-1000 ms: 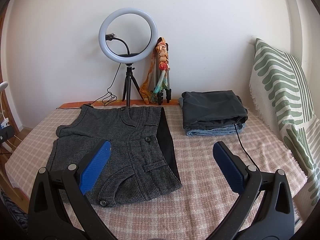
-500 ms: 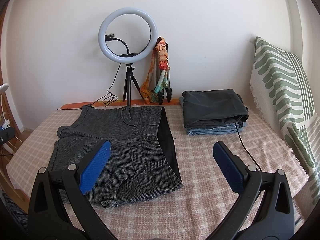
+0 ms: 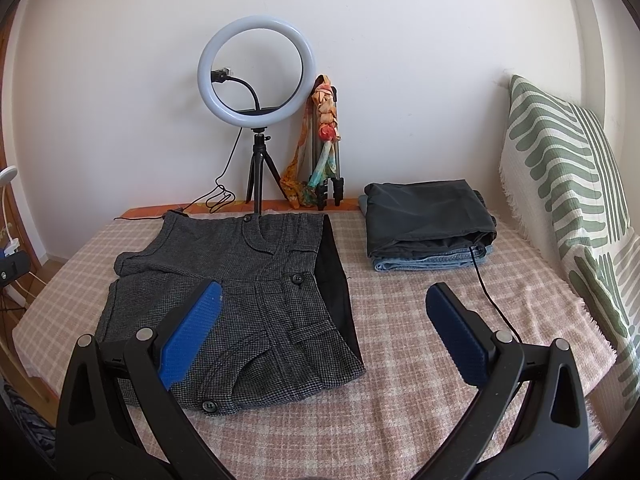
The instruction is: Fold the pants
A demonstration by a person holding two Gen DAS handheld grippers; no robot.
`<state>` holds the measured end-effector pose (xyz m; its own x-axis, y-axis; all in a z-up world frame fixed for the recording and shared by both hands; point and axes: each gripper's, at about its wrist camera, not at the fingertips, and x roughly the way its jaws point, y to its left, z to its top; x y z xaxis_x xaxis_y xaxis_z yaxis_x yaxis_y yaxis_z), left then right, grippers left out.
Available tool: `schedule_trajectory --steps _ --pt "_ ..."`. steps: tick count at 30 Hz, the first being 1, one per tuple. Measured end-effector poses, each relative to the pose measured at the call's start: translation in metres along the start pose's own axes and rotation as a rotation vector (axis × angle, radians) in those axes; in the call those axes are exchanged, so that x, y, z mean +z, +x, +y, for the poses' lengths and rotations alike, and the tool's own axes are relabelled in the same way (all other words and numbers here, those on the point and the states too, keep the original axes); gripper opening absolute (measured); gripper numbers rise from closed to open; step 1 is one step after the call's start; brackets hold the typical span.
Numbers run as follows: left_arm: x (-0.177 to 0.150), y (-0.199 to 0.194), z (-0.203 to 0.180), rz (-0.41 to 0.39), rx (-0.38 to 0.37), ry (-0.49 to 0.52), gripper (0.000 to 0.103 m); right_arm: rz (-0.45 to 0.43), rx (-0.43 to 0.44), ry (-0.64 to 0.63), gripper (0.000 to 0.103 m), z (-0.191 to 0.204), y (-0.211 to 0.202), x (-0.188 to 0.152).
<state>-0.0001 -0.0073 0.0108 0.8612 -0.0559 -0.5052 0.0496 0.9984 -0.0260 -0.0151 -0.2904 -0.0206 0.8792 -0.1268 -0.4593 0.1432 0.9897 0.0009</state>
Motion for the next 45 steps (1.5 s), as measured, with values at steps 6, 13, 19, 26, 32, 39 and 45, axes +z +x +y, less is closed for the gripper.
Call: schedule_trajectory --steps 6,13,19,26,32,39,45 --pt "0.0 0.001 0.0 0.002 -0.002 -0.001 0.103 0.0 0.0 0.0 0.103 0.001 0.0 0.0" --pt "-0.001 0.003 0.0 0.006 -0.004 0.003 0.103 -0.001 -0.001 0.0 0.103 0.0 0.0 0.0" --pt "0.0 0.005 0.002 0.005 0.004 0.019 0.103 0.001 0.002 0.004 0.103 0.0 0.0 -0.001" --pt "0.004 0.01 0.014 0.024 -0.052 0.029 0.103 0.006 0.011 0.01 0.103 -0.002 0.002 -0.002" --pt "0.019 0.015 0.036 0.017 -0.046 0.037 0.103 0.018 0.021 0.026 0.103 -0.007 0.006 -0.001" --pt "0.043 0.025 0.071 0.005 -0.13 0.049 0.099 0.032 0.044 0.05 0.103 -0.017 0.013 0.008" --pt "0.063 0.046 0.088 0.031 -0.13 0.086 0.093 0.035 0.079 0.055 0.103 -0.017 0.023 0.015"
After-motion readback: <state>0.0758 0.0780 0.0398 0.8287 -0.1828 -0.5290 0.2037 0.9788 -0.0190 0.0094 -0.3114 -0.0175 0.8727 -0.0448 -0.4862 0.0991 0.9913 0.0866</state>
